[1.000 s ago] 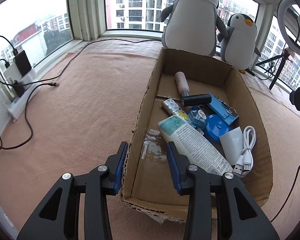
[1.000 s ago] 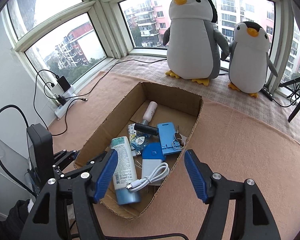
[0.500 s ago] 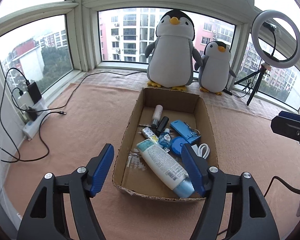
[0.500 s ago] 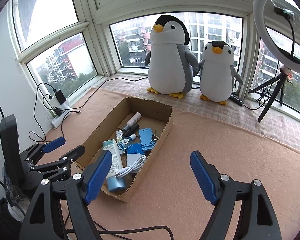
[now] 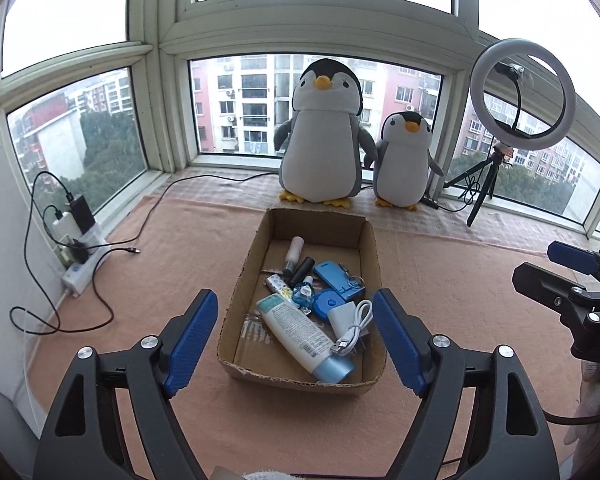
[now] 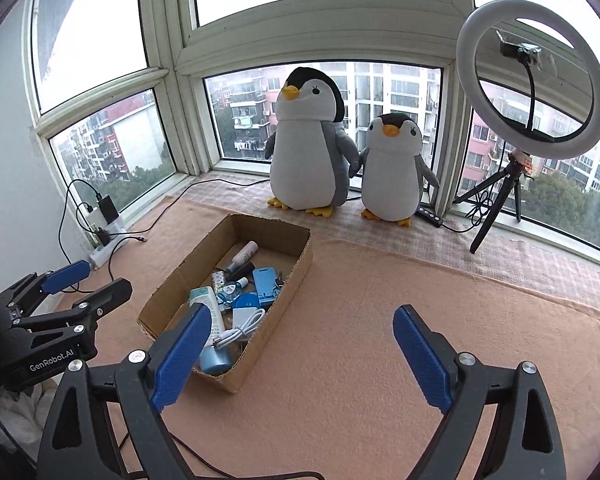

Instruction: Organize rigid objects

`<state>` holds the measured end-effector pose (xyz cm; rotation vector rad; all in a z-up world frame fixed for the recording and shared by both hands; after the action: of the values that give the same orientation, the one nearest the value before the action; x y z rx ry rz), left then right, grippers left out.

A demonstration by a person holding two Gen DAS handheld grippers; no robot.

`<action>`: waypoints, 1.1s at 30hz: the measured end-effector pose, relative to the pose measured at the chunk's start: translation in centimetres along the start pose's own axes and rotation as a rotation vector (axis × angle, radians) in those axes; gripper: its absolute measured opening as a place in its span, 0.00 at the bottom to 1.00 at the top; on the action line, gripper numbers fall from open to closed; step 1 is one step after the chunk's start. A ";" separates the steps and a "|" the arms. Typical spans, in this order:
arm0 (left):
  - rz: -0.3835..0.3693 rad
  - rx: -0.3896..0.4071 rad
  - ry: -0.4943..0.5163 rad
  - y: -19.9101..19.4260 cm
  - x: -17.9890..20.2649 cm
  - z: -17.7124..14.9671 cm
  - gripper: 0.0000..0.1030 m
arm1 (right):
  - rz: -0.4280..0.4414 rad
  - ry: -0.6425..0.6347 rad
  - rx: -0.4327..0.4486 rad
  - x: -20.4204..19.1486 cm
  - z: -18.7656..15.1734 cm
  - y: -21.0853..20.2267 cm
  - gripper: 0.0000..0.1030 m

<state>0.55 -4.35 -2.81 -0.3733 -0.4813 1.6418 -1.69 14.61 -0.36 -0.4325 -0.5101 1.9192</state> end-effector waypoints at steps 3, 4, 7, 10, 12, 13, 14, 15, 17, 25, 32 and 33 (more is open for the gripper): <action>-0.001 0.002 0.003 -0.4 0.2 0.0 0.79 | -0.004 -0.006 0.006 -0.2 -0.1 -0.4 0.88; -0.001 0.003 0.004 -0.6 0.3 0.0 0.79 | -0.001 -0.005 0.006 -0.3 -0.2 -0.5 0.88; -0.002 0.005 0.006 -0.9 0.4 0.0 0.79 | -0.001 -0.010 0.006 -0.5 -0.2 -0.5 0.88; -0.001 0.009 0.006 -1.0 0.4 0.1 0.79 | -0.002 -0.011 0.006 -0.4 -0.3 -0.6 0.88; -0.001 0.008 0.005 -1.0 0.4 0.1 0.79 | -0.003 -0.011 0.007 -0.4 -0.3 -0.6 0.88; 0.000 0.008 0.005 -1.0 0.4 0.1 0.79 | -0.004 -0.011 0.007 -0.4 -0.3 -0.6 0.88; 0.000 0.008 0.005 -1.0 0.4 0.1 0.79 | -0.005 -0.011 0.006 -0.4 -0.3 -0.6 0.88; 0.000 0.007 0.003 -1.0 0.4 0.0 0.79 | -0.006 -0.010 0.005 -0.4 -0.3 -0.6 0.88; -0.002 0.006 0.003 -1.1 0.4 0.0 0.79 | -0.006 -0.009 0.002 -0.3 -0.3 -0.5 0.89; -0.011 0.004 0.008 -1.1 0.7 0.0 0.79 | -0.011 -0.002 -0.007 0.0 -0.6 -0.4 0.89; -0.015 0.001 0.005 -1.1 0.7 0.0 0.79 | -0.017 -0.001 -0.012 0.2 -0.6 -0.2 0.89; -0.014 0.001 0.004 -1.1 0.7 0.0 0.79 | -0.019 -0.002 -0.013 0.2 -0.6 -0.2 0.89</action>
<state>1.43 -3.60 -2.23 -0.3715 -0.4788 1.6274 -1.28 14.91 -0.82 -0.4325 -0.5262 1.8995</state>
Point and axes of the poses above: each gripper's, at about its wrist camera, not at the fingertips, and y roughly the way its jaws point, x to its right, z to its top, the point moved 1 cm from there along y, roughly the way its jaws point, and after that the axes turned 9 degrees about x, right-handed, at the moved point
